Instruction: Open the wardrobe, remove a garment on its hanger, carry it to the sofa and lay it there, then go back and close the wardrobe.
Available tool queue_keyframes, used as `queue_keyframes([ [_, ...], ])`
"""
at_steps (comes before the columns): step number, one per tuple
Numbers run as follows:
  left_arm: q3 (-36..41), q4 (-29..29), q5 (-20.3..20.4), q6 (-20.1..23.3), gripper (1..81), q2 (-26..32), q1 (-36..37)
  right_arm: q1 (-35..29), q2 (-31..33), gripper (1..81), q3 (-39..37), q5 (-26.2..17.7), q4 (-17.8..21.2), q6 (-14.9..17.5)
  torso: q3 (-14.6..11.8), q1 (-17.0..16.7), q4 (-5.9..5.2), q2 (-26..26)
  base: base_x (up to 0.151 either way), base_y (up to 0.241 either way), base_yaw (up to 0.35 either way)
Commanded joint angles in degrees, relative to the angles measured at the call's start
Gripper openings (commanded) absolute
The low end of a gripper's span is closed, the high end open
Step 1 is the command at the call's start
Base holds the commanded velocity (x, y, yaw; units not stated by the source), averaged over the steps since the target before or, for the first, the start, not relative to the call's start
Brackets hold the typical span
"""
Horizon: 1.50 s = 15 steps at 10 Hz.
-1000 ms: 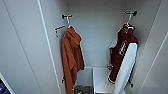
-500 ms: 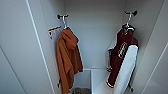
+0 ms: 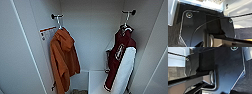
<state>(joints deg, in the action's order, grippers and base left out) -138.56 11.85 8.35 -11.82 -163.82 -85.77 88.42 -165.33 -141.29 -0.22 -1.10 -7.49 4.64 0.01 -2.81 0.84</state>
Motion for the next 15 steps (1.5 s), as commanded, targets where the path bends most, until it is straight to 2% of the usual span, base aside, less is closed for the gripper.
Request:
queue_keyframes([
  [1, 0.6, 0.9, -2.6, 0.4, 81.1, 0.5, 2.3, -2.1, 0.3, 81.1, 0.4, -3.6, -0.7, 0.2, 0.0, 0.0, 0.0, 0.0, 0.085, -0.076, 0.0],
  [4, 0.6, 0.8, -2.6, 0.4, 81.1, 0.5, 2.2, -2.1, 0.1, 81.1, 0.1, -3.6, -0.7, 0.2, 0.0, 0.0, 0.0, 0.0, 0.077, -0.024, 0.0],
  [12, 0.6, 0.9, -2.6, 0.4, 81.1, 0.3, 2.3, -2.1, 0.0, 81.1, 0.1, -3.6, -1.5, 0.5, 0.0, 0.0, 0.0, 0.0, 0.0, 0.0, 0.0],
  [15, 0.6, 0.9, -2.5, 0.4, 81.1, 0.3, 2.3, -2.1, -0.1, 81.1, -0.2, -3.6, -1.5, 0.5, 0.0, 0.0, 0.0, 0.1, 0.074, 0.0, 0.0],
])
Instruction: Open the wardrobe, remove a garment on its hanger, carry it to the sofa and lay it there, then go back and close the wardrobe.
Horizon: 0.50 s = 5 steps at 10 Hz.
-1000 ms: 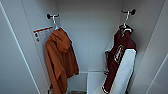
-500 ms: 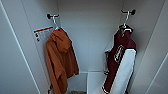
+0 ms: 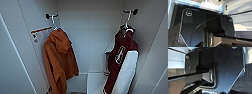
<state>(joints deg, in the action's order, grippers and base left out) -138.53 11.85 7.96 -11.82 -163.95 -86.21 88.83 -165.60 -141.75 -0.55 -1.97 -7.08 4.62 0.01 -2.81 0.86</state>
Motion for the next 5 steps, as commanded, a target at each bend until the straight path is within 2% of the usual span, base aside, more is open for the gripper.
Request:
queue_keyframes([
  [1, 0.5, 0.8, -2.2, 0.4, 81.1, 0.4, 2.7, -2.6, 0.2, 81.1, 0.2, -3.3, -0.6, 0.1, 0.0, 0.0, 0.0, 0.0, 0.079, 0.0, 0.0],
  [5, 0.5, 0.8, -2.2, 0.3, 81.1, 0.3, 2.8, -2.6, -1.3, 81.1, -1.8, -3.5, -0.5, 1.5, 0.0, 0.0, 0.0, 0.0, 0.077, 0.0, 0.0],
])
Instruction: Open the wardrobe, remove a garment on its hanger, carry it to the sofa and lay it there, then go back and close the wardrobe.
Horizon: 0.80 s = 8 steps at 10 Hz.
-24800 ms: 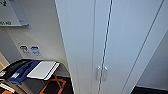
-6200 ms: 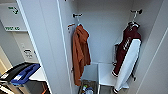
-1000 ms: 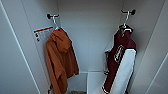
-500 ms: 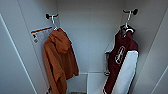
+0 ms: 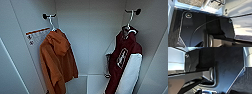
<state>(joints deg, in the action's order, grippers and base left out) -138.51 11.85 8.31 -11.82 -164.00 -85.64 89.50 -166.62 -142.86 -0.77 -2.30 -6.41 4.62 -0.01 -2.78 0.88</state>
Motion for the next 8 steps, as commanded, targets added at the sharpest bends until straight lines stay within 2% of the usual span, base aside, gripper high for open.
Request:
queue_keyframes([
  [1, 0.5, 0.7, -2.6, 0.3, 81.1, 0.3, 2.2, -3.2, -1.2, 81.1, -2.0, -3.3, -0.2, 1.0, 0.0, 0.0, 0.0, 0.0, 0.0, 0.0, 0.0],
  [7, 0.6, 0.5, -2.6, 0.3, 81.1, 0.3, 2.2, -3.1, -2.4, 81.1, -4.3, -3.3, -0.3, 1.1, 0.0, 0.0, 0.0, 0.0, 0.0, 0.0, 0.0],
  [8, 0.6, 0.5, -2.5, 0.3, 81.1, 0.3, 2.2, -3.1, -2.4, 81.1, -4.3, -3.3, -0.3, 1.1, 0.0, 0.0, 1.68, 0.0, 0.0, 0.0, 0.0],
])
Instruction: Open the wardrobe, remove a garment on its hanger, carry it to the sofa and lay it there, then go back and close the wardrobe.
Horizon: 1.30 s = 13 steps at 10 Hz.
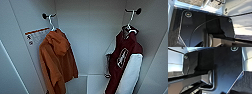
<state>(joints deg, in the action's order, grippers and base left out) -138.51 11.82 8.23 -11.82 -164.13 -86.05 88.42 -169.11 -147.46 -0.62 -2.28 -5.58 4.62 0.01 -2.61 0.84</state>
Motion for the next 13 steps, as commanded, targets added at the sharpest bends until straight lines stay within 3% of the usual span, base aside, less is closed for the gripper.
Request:
queue_keyframes([
  [1, 0.6, 0.7, -2.4, 0.3, 81.1, 0.5, 2.6, -1.8, 0.1, 81.1, 0.3, -3.3, -0.4, 0.3, -2.2, 0.0, 5.02, 0.0, 0.0, 0.0, 0.0],
  [2, 0.6, 0.7, -2.4, 0.3, 81.1, 0.5, 2.7, -1.7, 0.1, 81.1, 0.3, -3.3, -0.4, 0.2, -2.4, 0.0, 5.74, 0.0, 0.0, 0.0, 0.0],
  [5, 2.0, 0.7, -0.9, 0.2, 81.1, 1.7, 3.2, -1.4, -0.3, 81.1, 0.3, -3.2, -0.3, 0.2, -4.3, 0.0, 10.83, 0.0, 0.0, 0.0, 0.0],
  [6, 3.9, 0.7, -0.3, 0.2, 81.1, 3.0, 3.7, -1.4, -0.4, 81.1, 0.3, -3.2, -0.1, 0.2, -2.7, 0.0, 7.95, 0.0, 0.0, 0.0, 0.0],
  [8, 8.3, 0.5, -0.3, 0.1, 81.1, 6.1, 5.4, -0.9, -0.4, 81.1, 0.3, -3.2, 0.3, 0.2, -3.3, 0.0, 10.42, 0.0, 0.0, 0.0, 0.0],
  [11, 18.2, 0.7, -1.0, -0.4, 81.1, 12.5, 11.5, 0.1, -1.1, 81.1, 0.2, -2.4, 0.2, 0.1, -3.3, 0.0, 10.55, 0.0, 0.0, 0.0, 0.0],
  [13, 17.5, 0.0, -7.3, -0.3, 81.1, 12.2, 17.3, 0.3, -1.2, 81.1, 0.2, -2.3, 0.4, 0.1, -3.3, 0.0, 10.55, 0.0, 0.0, 0.0, 0.0],
])
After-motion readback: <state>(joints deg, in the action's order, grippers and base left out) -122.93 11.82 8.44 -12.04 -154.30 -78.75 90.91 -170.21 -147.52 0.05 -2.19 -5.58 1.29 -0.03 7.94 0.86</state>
